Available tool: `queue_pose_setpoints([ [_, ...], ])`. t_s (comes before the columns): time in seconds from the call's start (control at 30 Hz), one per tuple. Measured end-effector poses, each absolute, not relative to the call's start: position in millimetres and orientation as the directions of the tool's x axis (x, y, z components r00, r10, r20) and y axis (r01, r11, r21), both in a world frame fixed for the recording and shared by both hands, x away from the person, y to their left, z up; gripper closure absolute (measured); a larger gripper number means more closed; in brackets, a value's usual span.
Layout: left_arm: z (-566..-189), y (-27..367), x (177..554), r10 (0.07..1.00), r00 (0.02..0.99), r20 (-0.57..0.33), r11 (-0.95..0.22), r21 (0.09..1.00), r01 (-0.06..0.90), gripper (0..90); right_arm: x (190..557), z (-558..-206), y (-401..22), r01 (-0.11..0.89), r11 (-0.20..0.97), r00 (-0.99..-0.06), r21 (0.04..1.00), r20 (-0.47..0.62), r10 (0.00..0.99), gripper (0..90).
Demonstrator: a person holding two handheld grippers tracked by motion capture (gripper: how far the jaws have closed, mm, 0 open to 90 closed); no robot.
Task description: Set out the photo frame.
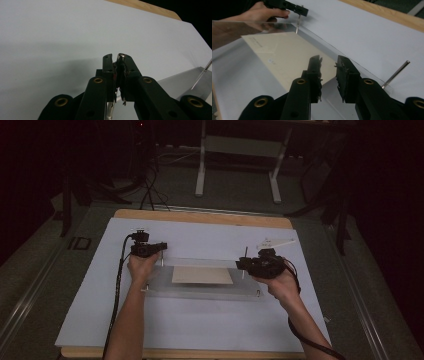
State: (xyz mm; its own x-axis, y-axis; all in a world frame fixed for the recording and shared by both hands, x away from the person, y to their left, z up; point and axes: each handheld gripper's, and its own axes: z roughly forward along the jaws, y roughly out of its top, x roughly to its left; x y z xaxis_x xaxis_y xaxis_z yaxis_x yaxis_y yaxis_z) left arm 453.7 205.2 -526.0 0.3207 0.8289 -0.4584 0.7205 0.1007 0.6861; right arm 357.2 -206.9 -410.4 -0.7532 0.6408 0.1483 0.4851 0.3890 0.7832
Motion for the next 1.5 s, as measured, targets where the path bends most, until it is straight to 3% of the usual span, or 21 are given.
queue_pose_setpoints([
  [0.27, -526, 205, 455, 0.829, 0.317, -0.461, 0.101, 0.681, 0.725, 83.4, 337, -400, -206, 0.468, 0.361, -0.767, 0.807, 0.168, 0.619, 75.1],
  [0.43, -526, 205, 454, 0.83, 0.315, -0.46, 0.102, 0.681, 0.725, 83.4, 322, -397, -200, 0.439, 0.375, -0.791, 0.817, 0.153, 0.592, 89.7],
  [1.1, -526, 205, 456, 0.824, 0.31, -0.474, 0.111, 0.672, 0.732, 83.2, 267, -412, -166, 0.339, 0.457, -0.882, 0.823, 0.108, 0.46, 89.9],
  [1.5, -526, 206, 457, 0.818, 0.306, -0.487, 0.119, 0.664, 0.738, 82.9, 264, -439, -151, 0.326, 0.476, -0.875, 0.817, 0.07, 0.479, 90.0],
])
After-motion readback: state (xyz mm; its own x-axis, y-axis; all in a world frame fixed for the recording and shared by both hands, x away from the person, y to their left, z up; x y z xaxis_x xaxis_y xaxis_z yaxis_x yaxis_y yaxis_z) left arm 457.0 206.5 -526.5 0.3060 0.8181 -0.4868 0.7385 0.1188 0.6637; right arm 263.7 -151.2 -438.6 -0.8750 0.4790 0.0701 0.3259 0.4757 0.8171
